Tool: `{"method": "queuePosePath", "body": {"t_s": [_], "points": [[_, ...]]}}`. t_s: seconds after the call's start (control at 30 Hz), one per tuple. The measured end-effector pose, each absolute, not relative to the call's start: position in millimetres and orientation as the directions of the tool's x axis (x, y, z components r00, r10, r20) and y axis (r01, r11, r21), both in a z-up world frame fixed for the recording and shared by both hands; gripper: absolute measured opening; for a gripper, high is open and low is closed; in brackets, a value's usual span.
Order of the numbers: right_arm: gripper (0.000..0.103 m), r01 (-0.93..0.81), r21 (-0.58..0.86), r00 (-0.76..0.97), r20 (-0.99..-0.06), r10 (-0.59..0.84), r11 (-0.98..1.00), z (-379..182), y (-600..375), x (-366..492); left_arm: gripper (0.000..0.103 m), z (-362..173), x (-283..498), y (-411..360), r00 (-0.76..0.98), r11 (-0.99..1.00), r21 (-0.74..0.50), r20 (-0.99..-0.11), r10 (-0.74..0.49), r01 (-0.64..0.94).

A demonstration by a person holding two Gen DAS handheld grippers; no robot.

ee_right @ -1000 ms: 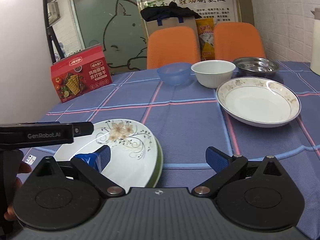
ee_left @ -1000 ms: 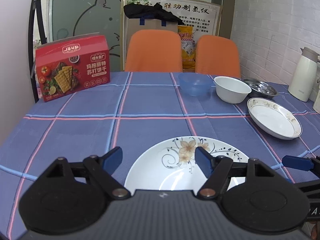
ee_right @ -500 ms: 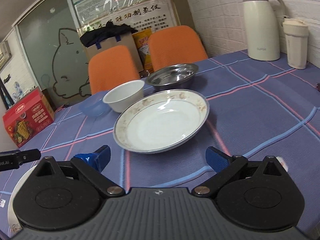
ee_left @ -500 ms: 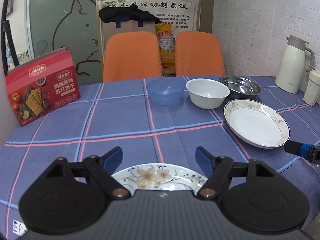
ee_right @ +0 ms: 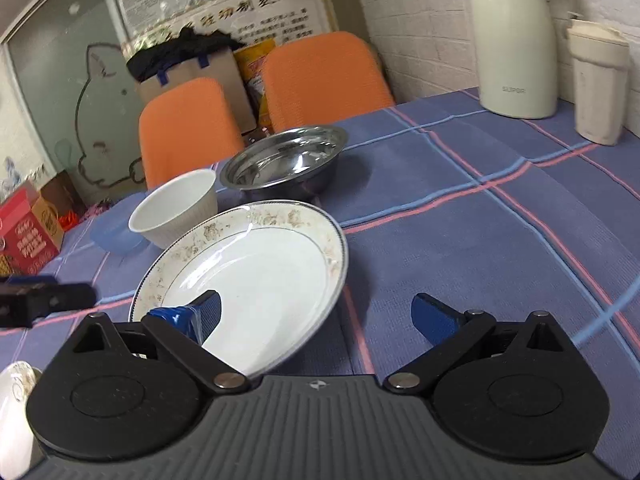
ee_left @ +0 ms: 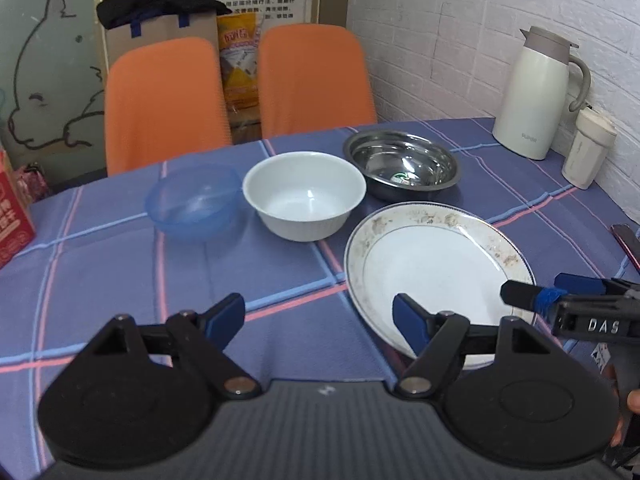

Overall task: Organize plates and bowls
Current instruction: 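Grasp the rim of the gold-speckled white plate with the left gripper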

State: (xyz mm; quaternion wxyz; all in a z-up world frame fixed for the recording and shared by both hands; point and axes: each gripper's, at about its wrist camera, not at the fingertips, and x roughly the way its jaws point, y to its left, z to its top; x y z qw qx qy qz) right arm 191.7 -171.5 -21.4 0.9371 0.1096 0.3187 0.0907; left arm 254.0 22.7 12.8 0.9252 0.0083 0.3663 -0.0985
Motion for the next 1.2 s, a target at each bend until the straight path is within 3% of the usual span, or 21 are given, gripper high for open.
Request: {"method": "queuePosePath", "body": {"t_s": [0.17,0.53,0.67,1.2], "points": [[0.089,-0.139,0.219,0.752,-0.612,0.247,0.966,-25,-165,209,0.075,-5,293,3,0.64,0.968,-0.119,-0.731,-0.237,0.221],[0.089,-0.172,0.159,0.724,-0.649,0.234,0.972,-31,-156,229,0.075,-31,322,-16,0.58,0.969,-0.143,-0.78,-0.235,0.2],[0.09,-0.217,0.059,0.734,-0.648,0.203,0.974,-35,-142,227,0.075,-34,322,-17,0.598,0.973,-0.131,-0.771,-0.221,0.19],[0.091,-0.216,0.067,0.75,-0.628,0.21,0.974,-28,-105,196,0.069,-28,297,-15,0.59,0.969,-0.143,-0.772,-0.236,0.201]]}}
